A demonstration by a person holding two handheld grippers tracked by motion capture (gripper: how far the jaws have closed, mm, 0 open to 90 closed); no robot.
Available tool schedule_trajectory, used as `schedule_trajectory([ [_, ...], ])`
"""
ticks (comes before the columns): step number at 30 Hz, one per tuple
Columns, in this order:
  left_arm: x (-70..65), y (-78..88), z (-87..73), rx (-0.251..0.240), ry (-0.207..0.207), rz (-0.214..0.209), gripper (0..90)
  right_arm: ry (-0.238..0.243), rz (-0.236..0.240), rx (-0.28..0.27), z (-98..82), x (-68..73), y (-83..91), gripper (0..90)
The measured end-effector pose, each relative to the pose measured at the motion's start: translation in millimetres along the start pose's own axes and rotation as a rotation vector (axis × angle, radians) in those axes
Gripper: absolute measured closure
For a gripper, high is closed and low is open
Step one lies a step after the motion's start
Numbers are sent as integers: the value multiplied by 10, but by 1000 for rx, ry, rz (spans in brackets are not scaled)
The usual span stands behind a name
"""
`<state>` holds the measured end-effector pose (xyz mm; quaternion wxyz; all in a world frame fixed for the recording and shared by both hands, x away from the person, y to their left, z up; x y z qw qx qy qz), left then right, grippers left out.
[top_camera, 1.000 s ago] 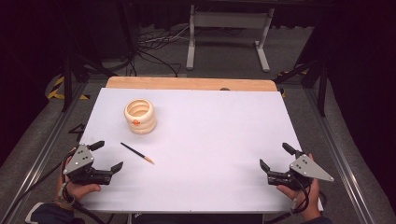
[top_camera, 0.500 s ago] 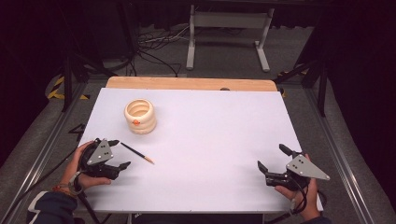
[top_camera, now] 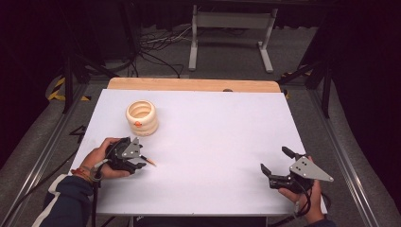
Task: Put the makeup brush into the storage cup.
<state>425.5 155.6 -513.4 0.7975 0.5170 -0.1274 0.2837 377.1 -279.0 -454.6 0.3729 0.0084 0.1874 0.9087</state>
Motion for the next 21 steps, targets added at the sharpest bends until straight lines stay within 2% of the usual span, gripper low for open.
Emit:
schedule_trajectory([
  [1,-2,-35,12,27,-25,-5,379,4,3,6,-8,9,-4,72],
  [4,-8,-66,37,30,-37,-14,397,4,6,10,-12,14,-8,73],
  [5,-14,-85,37,43,-59,-15,437,4,7,13,-16,16,-10,77],
  [6,-14,-85,37,43,-59,-15,452,4,7,13,-16,16,-10,77],
  [7,-26,-101,22,63,-74,-20,452,6,5,16,-19,15,-15,78],
  [12,-58,-114,13,72,-74,-64,525,9,9,26,-30,27,-37,77],
  [15,-101,-100,7,76,-63,-113,659,13,3,36,-38,22,-44,78],
  [16,-131,-92,9,80,-62,-134,745,14,-3,43,-49,13,-47,78],
  [19,-149,-87,10,90,-58,-154,819,8,-3,40,-51,11,-50,78],
  [21,-149,-87,12,99,-54,-160,829,12,-4,43,-49,10,-48,78],
])
Point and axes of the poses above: each handheld gripper's, and its own axes: y roughly backward along the jaws, z roughly out of its top, x roughly to its left, the point moved 10 cm from there along -y, roughly forward along the jaws, and after that the axes turned 15 degrees about z, right-handed, at the moved point
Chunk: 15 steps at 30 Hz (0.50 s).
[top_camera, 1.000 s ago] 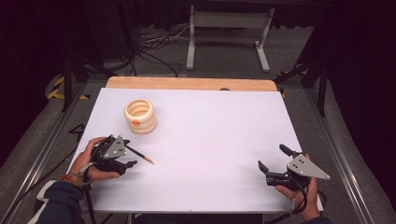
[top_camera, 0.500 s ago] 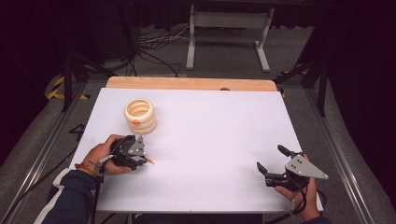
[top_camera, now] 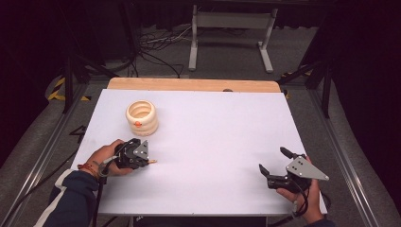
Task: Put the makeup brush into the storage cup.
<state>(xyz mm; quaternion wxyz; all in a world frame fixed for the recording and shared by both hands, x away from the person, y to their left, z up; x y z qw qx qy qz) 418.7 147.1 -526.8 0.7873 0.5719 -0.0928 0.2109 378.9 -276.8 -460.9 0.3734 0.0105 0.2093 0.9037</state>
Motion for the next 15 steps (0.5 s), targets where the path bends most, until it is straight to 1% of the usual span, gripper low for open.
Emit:
schedule_trajectory([
  [2,-3,2,6,10,-3,2,831,2,-1,0,4,5,2,79],
  [4,-6,6,10,22,-17,16,832,2,1,1,3,5,2,79],
  [5,-6,6,10,22,-17,16,832,2,1,1,3,5,2,79],
  [7,-5,12,9,28,-31,27,832,-1,-2,2,1,-1,3,79],
  [9,1,18,17,20,-39,48,832,0,-3,2,3,-1,4,79],
  [10,1,18,17,20,-39,48,832,0,-3,2,3,-1,4,79],
  [13,15,31,31,6,-33,65,833,0,-5,1,4,-7,9,79],
  [14,38,48,42,-7,-20,89,832,-1,-6,1,4,-9,10,79],
  [15,38,48,42,-7,-20,89,832,-1,-6,1,4,-9,10,79],
])
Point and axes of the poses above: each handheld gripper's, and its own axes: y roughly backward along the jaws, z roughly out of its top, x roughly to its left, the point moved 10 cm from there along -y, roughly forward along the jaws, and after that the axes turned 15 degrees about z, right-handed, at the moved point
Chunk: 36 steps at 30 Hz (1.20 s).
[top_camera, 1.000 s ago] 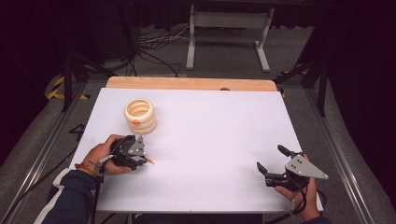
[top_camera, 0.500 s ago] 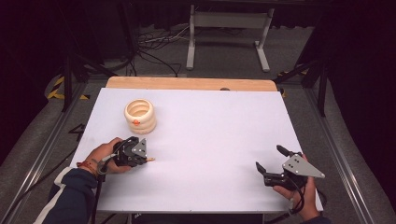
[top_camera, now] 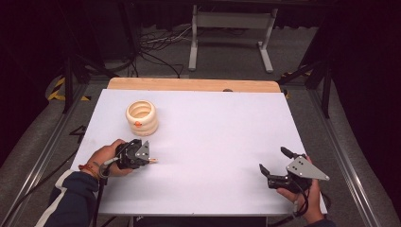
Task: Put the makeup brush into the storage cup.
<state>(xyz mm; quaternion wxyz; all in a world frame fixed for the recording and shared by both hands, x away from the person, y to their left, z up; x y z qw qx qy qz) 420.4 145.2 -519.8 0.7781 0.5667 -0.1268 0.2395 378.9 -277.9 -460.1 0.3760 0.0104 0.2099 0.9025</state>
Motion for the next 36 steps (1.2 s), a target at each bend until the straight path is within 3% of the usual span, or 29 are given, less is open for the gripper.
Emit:
schedule_trajectory([
  [4,45,52,27,-42,29,19,832,-1,-3,-2,5,-7,8,79],
  [5,77,90,44,-69,66,33,832,-2,-4,-3,5,-9,9,79],
  [6,77,90,44,-69,66,33,833,-2,-4,-3,5,-9,9,79],
  [10,166,197,72,-142,148,55,833,-1,-6,-3,13,-7,10,79],
  [12,193,229,78,-161,158,63,833,0,-4,-4,16,-4,9,79],
  [15,258,333,112,-224,210,75,833,2,-4,-3,18,0,8,79],
  [36,451,588,136,-346,323,124,833,7,-9,-1,26,6,1,77],
])
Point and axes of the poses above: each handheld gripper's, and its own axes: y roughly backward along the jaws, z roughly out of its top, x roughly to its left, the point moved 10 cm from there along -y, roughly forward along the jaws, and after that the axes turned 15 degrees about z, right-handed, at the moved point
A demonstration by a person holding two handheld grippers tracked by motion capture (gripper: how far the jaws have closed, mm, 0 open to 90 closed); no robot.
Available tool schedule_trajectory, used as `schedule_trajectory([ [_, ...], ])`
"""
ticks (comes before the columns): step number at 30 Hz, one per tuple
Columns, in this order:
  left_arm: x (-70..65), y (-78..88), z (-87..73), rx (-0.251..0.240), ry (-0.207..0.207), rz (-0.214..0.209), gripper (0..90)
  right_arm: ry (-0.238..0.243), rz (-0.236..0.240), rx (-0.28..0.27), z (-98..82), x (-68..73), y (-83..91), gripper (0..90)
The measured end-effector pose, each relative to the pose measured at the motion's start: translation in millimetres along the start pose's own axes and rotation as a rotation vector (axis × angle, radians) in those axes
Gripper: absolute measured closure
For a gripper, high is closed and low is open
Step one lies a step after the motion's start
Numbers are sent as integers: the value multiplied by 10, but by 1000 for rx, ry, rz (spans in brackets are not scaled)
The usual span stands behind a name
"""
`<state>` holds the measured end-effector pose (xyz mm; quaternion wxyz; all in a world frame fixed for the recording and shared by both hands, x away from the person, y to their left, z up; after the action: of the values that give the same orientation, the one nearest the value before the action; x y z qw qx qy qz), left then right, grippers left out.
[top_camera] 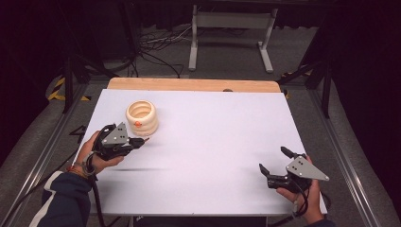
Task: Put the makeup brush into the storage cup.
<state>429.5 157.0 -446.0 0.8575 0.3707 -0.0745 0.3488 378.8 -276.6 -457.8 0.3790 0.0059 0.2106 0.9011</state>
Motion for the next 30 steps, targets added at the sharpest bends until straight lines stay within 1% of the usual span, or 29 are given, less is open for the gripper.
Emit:
schedule_trajectory([
  [1,0,0,0,0,0,0,833,0,0,0,0,0,0,77],
  [3,19,39,34,-24,17,3,833,-3,-5,-1,-1,-5,0,77],
  [6,53,88,73,-49,35,18,833,-4,-11,-3,3,-15,9,77],
  [9,95,136,113,-73,55,45,833,-2,-11,-6,5,-16,14,77],
  [13,147,220,204,-132,92,70,833,-1,-10,-5,7,-12,11,78],
  [14,160,255,243,-159,116,74,833,-2,-10,-5,6,-10,10,78],
  [20,223,369,353,-234,151,101,833,-3,-11,-7,9,-18,18,77],
  [21,228,381,367,-244,162,101,833,-4,-11,-7,6,-17,17,77],
  [23,264,414,399,-265,174,120,833,-3,-10,-6,5,-15,17,78],
  [24,279,432,417,-280,187,121,833,-2,-11,-6,5,-16,17,78],
  [26,302,448,429,-291,194,126,833,-3,-11,-6,7,-15,15,79],
  [27,327,455,434,-296,200,138,833,-2,-11,-6,8,-14,15,79],
  [28,363,460,441,-303,221,157,833,-1,-9,-5,7,-10,13,79],
  [29,363,460,441,-303,221,157,833,-1,-9,-5,7,-10,13,79],
  [30,380,468,453,-315,232,159,833,-3,-9,-5,5,-9,12,79],
])
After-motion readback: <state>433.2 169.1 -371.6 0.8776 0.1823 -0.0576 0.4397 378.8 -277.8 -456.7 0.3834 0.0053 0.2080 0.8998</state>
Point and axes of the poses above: each handheld gripper's, and its own axes: y roughly backward along the jaws, z roughly out of its top, x roughly to its left, the point moved 10 cm from there along -y, roughly forward along the jaws, and after that the axes turned 15 degrees about z, right-handed, at the moved point
